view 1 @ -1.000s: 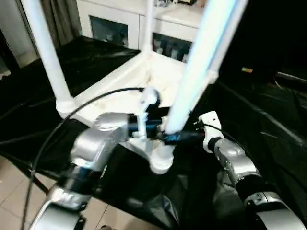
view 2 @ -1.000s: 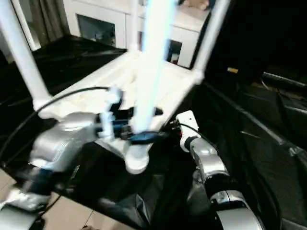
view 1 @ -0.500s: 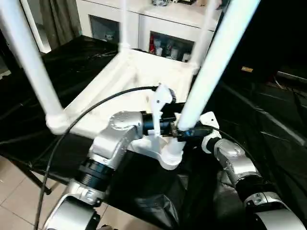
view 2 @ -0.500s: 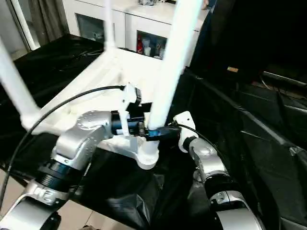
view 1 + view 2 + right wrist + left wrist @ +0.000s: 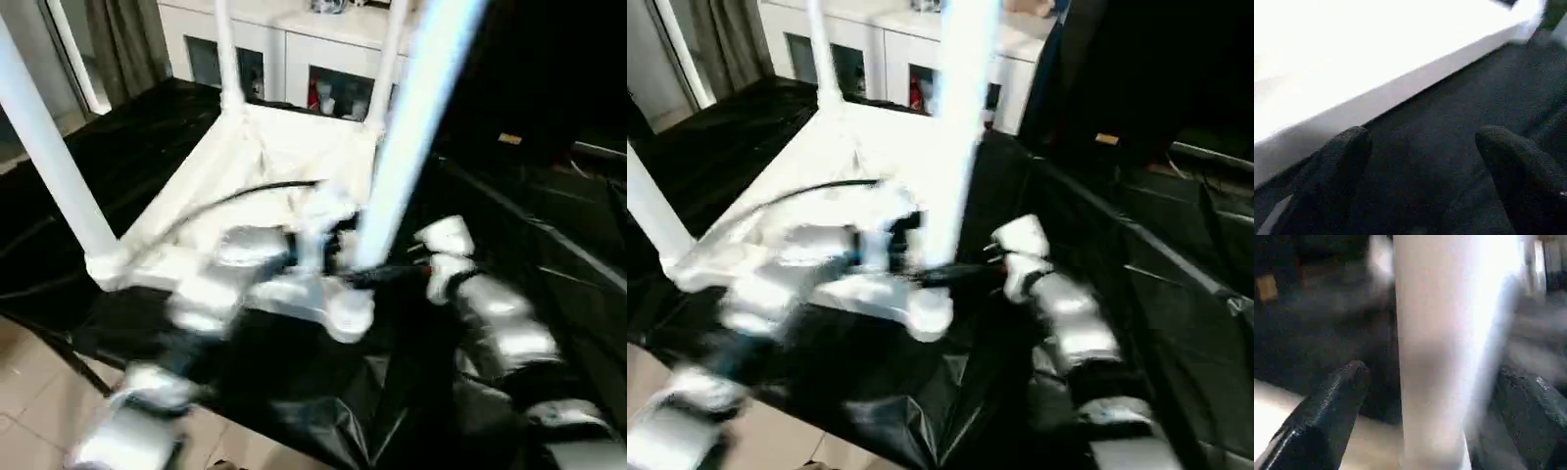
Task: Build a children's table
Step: Rotate table base
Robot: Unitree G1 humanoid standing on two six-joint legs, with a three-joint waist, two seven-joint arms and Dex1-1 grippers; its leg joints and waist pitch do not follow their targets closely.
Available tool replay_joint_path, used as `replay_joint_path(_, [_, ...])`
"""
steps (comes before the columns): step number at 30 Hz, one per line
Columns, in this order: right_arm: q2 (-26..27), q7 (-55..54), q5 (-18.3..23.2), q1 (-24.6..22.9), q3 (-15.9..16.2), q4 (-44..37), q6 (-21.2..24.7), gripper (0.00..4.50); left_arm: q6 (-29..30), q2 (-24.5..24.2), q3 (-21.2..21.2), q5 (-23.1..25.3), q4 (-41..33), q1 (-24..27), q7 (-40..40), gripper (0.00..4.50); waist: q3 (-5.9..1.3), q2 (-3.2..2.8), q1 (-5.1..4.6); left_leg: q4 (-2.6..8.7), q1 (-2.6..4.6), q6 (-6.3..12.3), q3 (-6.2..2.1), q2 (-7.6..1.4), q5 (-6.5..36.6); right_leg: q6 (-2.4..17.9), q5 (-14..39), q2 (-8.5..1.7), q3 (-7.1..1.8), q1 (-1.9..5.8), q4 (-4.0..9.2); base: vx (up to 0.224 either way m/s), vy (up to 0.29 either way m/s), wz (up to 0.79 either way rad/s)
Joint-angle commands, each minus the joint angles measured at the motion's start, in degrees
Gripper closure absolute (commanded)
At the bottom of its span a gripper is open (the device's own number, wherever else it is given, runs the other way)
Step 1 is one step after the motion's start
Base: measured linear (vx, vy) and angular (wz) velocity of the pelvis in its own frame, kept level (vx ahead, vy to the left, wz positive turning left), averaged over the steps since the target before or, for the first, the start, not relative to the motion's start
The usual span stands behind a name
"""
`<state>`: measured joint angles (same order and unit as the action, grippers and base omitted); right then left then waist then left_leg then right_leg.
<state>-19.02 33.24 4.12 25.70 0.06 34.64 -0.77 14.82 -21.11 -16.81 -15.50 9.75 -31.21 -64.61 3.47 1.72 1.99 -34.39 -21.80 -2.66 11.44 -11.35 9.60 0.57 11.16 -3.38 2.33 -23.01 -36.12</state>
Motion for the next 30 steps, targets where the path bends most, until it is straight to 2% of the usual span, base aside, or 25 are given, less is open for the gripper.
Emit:
replay_joint_path(1, [-1.91,1.32,0.20,-2.14,-1.08,-3.21,1.44,0.50,1.98,-3.69,-0.80,1.00,-3.11,2.17,-3.79,0.05,-3.95,-0.44,0.43,3.71,1.38,0.76,-0.96,-1.84,12.66,12.83,7.77,-3.46,-2.41,2.53,4.40,0.000,0.000,0.00])
replay_joint_path(2, [-2.44,1.76,-0.12,-3.25,-0.74,-4.54,1.63,0.50,1.85,-4.80,-0.91,1.36,-3.88,3.00,-4.09,0.05,-3.85,-0.58,0.44,3.72,1.25,0.46,-0.96,-1.71,13.00,12.80,8.48,-3.45,-2.40,2.61,4.48,0.000,0.000,0.00])
replay_joint_path(3, [-2.62,1.96,-0.21,-3.76,-0.65,-5.18,1.78,0.50,1.72,-5.16,-0.95,1.47,-4.12,3.32,-4.15,0.05,-3.86,-0.76,0.58,3.74,1.48,0.30,-0.87,-1.82,13.66,12.77,9.27,-3.55,-2.45,2.42,4.65,0.000,0.000,0.00])
replay_joint_path(5, [-3.15,2.64,-0.42,-5.73,-0.32,-7.46,2.21,0.50,-0.25,-6.14,-1.16,2.94,-4.49,4.37,-3.57,0.05,-3.58,-0.80,0.98,4.00,1.70,-0.59,-0.99,-2.06,16.47,12.29,12.93,-3.66,-2.45,2.03,5.04,0.000,0.000,0.00])
replay_joint_path(6, [-3.59,3.45,-0.27,-7.93,0.01,-10.02,2.73,0.50,-1.65,-6.59,-1.27,4.09,-4.59,5.21,-2.67,0.05,-3.46,-0.53,1.05,4.18,1.58,-0.83,-1.12,-2.07,17.43,11.81,14.64,-3.76,-2.45,2.10,5.25,0.000,0.000,0.00])
replay_joint_path(11, [-4.64,5.55,1.39,-11.70,0.79,-16.42,4.98,0.50,-3.23,-7.90,-2.04,5.56,-3.33,5.24,-2.97,0.05,-3.48,-0.59,1.41,4.34,1.43,-1.17,-1.25,-1.99,17.49,9.38,17.00,-3.89,-2.59,2.10,5.42,0.000,0.000,0.00])
replay_joint_path(13, [-5.10,6.01,1.70,-12.81,1.07,-18.27,5.54,0.50,-3.44,-8.26,-2.33,5.89,-2.72,5.05,-3.22,0.05,-3.43,-0.65,1.33,4.31,1.44,-1.18,-1.21,-1.88,17.54,9.38,17.04,-3.80,-2.59,2.00,5.49,0.000,0.000,0.00])
replay_joint_path(14, [-5.74,6.94,1.89,-14.06,1.54,-20.68,6.40,0.50,-3.77,-8.19,-2.50,6.22,-0.48,3.84,-3.94,0.22,-3.53,-0.56,1.31,4.24,1.36,-1.02,-1.20,-1.87,16.75,9.55,16.16,-3.87,-2.61,2.01,5.36,0.000,0.000,0.00])
replay_joint_path(15, [-6.25,7.90,1.85,-14.54,1.94,-22.10,7.08,0.50,-4.51,-8.11,-2.93,6.91,2.27,2.22,-5.05,0.33,-3.51,-0.73,1.36,4.22,1.34,-0.99,-1.20,-1.84,16.74,9.54,16.12,-3.85,-2.61,2.01,5.37,0.000,0.000,0.00])
replay_joint_path(16, [-6.28,7.95,1.85,-14.56,1.96,-22.16,7.11,0.50,-4.55,-8.11,-2.95,6.95,2.40,2.14,-5.10,0.44,-3.58,-0.58,1.35,4.13,1.39,-0.81,-1.14,-1.70,16.63,8.99,16.15,-3.70,-2.62,2.00,5.46,0.000,0.000,0.00])
replay_joint_path(17, [-6.84,8.87,1.65,-14.78,2.30,-23.35,7.70,0.50,-5.64,-8.07,-3.61,7.67,5.37,0.45,-6.60,0.44,-3.65,-0.64,1.38,4.16,1.35,-0.83,-1.24,-1.78,16.33,9.23,15.56,-3.85,-2.61,2.10,5.31,0.000,0.000,0.00])
replay_joint_path(19, [-7.02,9.14,1.62,-14.73,2.33,-23.70,7.94,0.50,-5.71,-7.98,-3.84,7.69,6.43,-0.13,-7.26,0.75,-3.67,-0.43,1.32,4.14,1.15,-0.72,-1.26,-1.77,15.48,9.59,14.60,-3.96,-2.58,2.23,5.23,0.000,0.000,0.00])
replay_joint_path(20, [-7.23,9.56,1.46,-14.38,2.48,-24.41,8.84,0.50,-6.68,-7.85,-4.37,7.40,9.36,-1.40,-10.06,0.83,-3.68,-0.49,1.37,4.05,1.25,-0.54,-1.20,-1.71,15.03,9.99,14.09,-3.98,-2.61,2.13,5.27,0.000,0.000,0.00])
replay_joint_path(23, [-7.72,10.18,1.41,-14.56,2.87,-25.09,9.05,0.50,-7.27,-7.72,-5.08,7.86,11.11,-2.03,-11.02,1.04,-3.76,-0.74,1.34,3.99,1.21,-0.56,-1.20,-1.82,14.75,10.70,12.77,-4.10,-2.63,2.25,5.04,0.000,0.000,0.00])
replay_joint_path(24, [-8.09,10.53,1.47,-14.92,3.11,-25.84,9.36,0.50,-8.36,-7.51,-5.42,8.44,12.23,-2.36,-10.93,1.18,-3.82,-1.18,1.35,3.92,1.34,-0.60,-1.18,-1.83,14.88,11.06,12.18,-4.05,-2.63,2.19,4.99,0.000,0.000,0.00])
replay_joint_path(26, [-9.01,11.99,2.21,-15.82,3.60,-28.52,10.78,0.50,-10.37,-7.01,-6.11,9.61,15.30,-3.62,-11.58,1.30,-3.79,-1.26,1.31,3.94,1.37,-0.42,-1.21,-1.82,15.24,11.04,11.69,-3.95,-2.64,2.35,5.07,0.000,0.000,0.00])
replay_joint_path(27, [-9.62,13.18,2.87,-16.51,3.92,-30.44,11.83,0.50,-12.25,-6.44,-6.19,10.21,17.65,-4.57,-11.88,1.37,-3.55,-1.61,1.23,4.00,1.63,-0.35,-1.08,-1.71,16.75,10.69,13.18,-3.68,-2.60,2.09,5.72,0.000,0.000,0.00])
replay_joint_path(30, [-10.53,14.58,3.39,-17.45,4.34,-33.12,13.04,0.50,-14.43,-5.61,-6.23,11.00,20.98,-6.07,-12.19,1.68,-3.74,-1.32,1.38,3.97,1.45,-0.19,-1.26,-1.80,16.59,10.81,13.22,-3.99,-2.60,2.47,5.46,0.000,0.000,0.00])
